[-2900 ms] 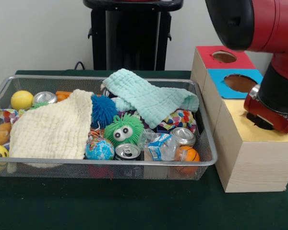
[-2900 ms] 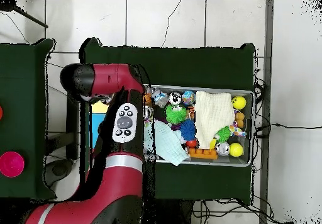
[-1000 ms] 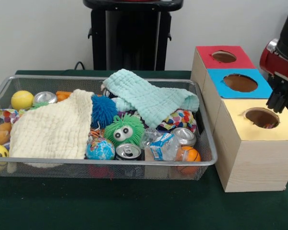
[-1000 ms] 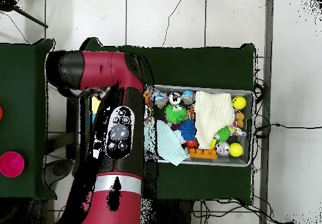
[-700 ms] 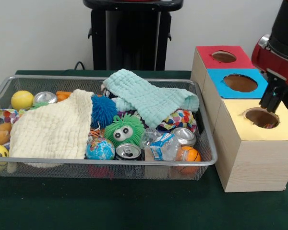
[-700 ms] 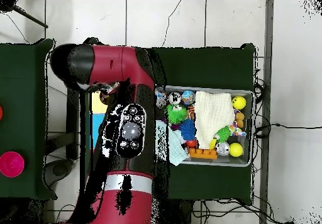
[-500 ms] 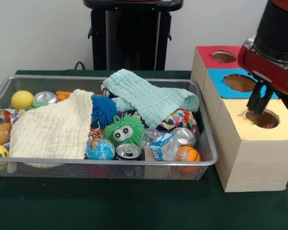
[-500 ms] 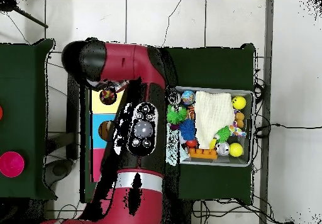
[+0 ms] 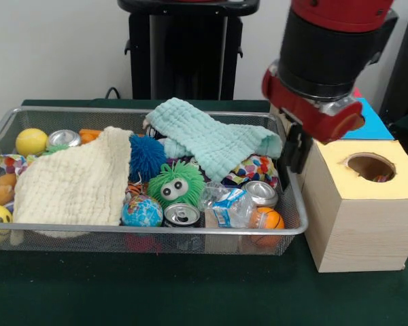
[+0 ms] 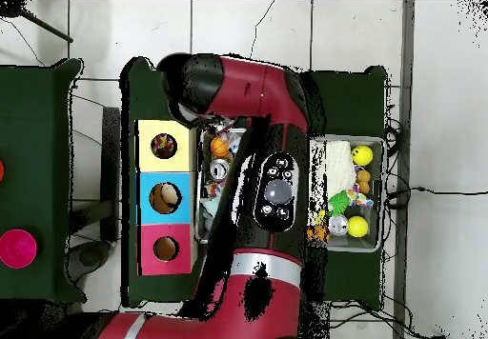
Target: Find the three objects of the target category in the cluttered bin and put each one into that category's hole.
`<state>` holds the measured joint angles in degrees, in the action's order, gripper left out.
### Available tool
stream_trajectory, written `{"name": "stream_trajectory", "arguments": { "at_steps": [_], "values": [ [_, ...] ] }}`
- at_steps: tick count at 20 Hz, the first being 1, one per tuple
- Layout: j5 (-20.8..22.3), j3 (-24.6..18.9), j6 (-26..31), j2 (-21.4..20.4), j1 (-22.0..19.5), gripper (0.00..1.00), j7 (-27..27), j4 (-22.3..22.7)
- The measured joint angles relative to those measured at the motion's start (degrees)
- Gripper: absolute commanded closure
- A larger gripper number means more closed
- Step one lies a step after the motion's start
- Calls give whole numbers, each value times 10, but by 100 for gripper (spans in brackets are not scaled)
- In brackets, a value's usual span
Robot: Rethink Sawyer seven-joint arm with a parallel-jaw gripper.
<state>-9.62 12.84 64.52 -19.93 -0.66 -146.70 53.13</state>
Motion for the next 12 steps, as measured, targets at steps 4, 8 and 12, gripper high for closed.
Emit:
{"name": "stream_trajectory", "arguments": {
  "at_steps": [4,8,12],
  "values": [
    [12,-3,0,-2,-14,100,0,7],
    [18,-5,0,-6,-14,100,0,23],
    [25,-7,-10,-11,-8,100,0,45]
  ]
}}
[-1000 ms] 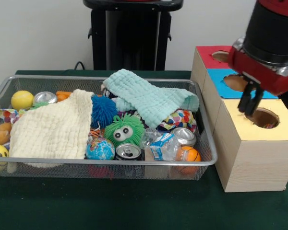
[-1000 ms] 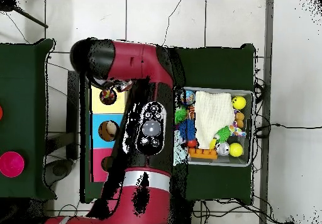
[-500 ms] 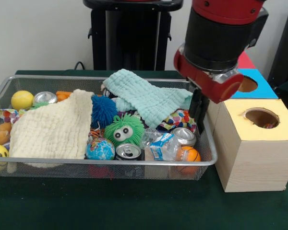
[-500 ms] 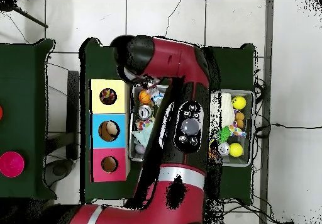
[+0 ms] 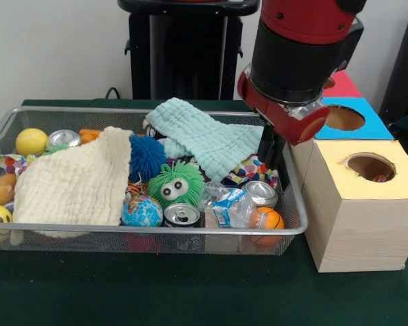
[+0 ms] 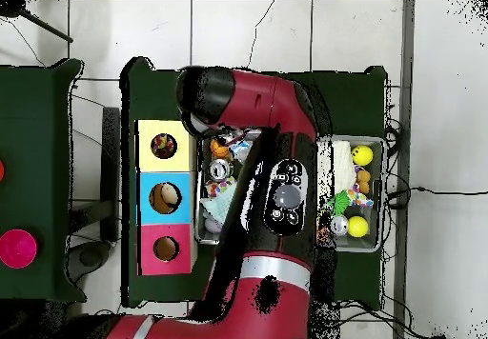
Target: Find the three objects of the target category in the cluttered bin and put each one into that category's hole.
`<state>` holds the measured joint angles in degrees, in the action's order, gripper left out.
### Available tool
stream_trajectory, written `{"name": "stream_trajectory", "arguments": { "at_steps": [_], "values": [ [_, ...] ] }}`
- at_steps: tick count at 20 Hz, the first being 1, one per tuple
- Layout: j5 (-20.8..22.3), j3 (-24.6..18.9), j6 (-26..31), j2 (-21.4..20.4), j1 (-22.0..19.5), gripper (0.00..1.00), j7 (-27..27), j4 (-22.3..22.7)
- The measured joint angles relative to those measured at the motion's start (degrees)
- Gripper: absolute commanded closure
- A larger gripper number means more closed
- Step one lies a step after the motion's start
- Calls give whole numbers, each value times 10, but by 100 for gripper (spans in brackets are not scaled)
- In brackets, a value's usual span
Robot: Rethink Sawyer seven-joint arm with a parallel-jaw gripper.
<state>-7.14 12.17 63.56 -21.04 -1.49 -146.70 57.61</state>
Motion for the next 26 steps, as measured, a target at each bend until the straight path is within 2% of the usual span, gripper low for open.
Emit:
{"name": "stream_trajectory", "arguments": {
  "at_steps": [7,8,20,26],
  "values": [
    [17,-3,-28,1,10,100,0,28],
    [21,-3,-29,1,12,0,0,32],
    [28,-9,-32,1,8,0,0,48],
    [30,-25,-37,1,-3,0,0,61]
  ]
}}
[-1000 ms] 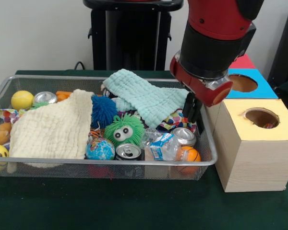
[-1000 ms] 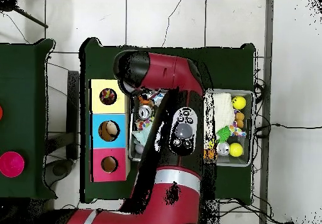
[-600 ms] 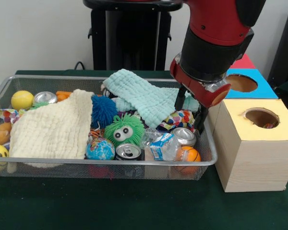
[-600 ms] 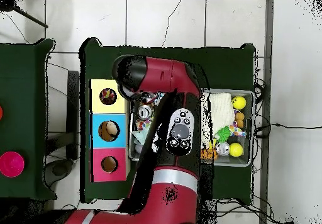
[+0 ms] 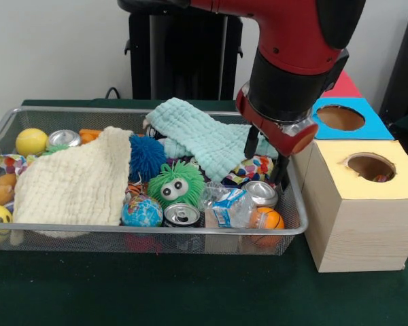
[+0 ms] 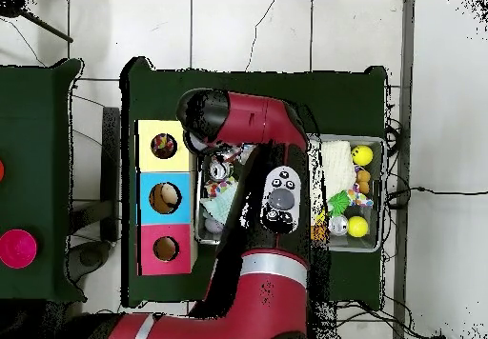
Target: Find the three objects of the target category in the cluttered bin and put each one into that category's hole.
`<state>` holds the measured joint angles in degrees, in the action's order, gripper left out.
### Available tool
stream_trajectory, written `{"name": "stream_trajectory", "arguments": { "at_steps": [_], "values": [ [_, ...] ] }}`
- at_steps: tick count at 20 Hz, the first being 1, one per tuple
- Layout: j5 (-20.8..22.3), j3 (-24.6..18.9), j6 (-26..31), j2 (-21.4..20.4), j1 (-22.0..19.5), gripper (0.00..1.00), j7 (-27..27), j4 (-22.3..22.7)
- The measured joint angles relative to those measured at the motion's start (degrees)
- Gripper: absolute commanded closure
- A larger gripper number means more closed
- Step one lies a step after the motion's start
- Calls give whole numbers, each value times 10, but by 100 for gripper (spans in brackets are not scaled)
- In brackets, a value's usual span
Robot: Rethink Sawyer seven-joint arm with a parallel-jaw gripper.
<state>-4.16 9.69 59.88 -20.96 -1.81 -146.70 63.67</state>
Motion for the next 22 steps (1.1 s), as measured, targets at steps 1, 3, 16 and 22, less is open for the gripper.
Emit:
{"name": "stream_trajectory", "arguments": {
  "at_steps": [1,3,16,22],
  "values": [
    [0,-2,-3,0,-1,0,0,2],
    [1,-4,-10,1,-2,0,0,7],
    [4,-30,-44,0,4,0,0,56],
    [5,-34,-44,-26,18,0,0,106]
  ]
}}
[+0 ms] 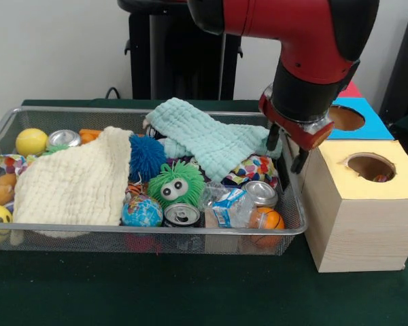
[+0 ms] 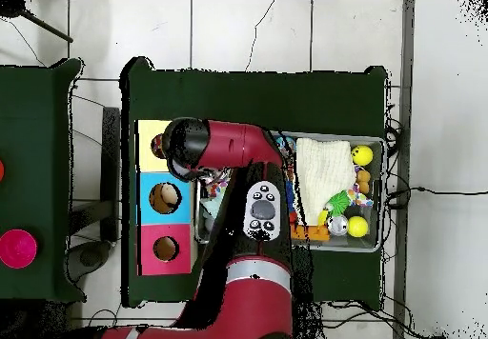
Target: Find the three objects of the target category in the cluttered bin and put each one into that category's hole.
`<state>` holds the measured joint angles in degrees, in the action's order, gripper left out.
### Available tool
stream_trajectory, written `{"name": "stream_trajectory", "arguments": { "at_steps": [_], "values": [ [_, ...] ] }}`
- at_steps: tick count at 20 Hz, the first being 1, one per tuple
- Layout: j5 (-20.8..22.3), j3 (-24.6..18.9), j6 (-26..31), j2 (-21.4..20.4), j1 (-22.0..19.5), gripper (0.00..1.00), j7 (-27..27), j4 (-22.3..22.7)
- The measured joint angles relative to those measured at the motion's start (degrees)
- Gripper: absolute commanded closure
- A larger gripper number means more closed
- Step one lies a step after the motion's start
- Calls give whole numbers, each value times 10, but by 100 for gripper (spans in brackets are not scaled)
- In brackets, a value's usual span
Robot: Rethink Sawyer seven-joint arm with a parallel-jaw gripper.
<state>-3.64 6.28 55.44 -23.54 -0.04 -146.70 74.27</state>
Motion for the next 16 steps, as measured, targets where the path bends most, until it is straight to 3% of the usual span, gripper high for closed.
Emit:
{"name": "stream_trajectory", "arguments": {
  "at_steps": [8,16],
  "values": [
    [0,0,-9,-68,6,0,0,81],
    [0,0,-76,-83,-8,0,0,128]
  ]
}}
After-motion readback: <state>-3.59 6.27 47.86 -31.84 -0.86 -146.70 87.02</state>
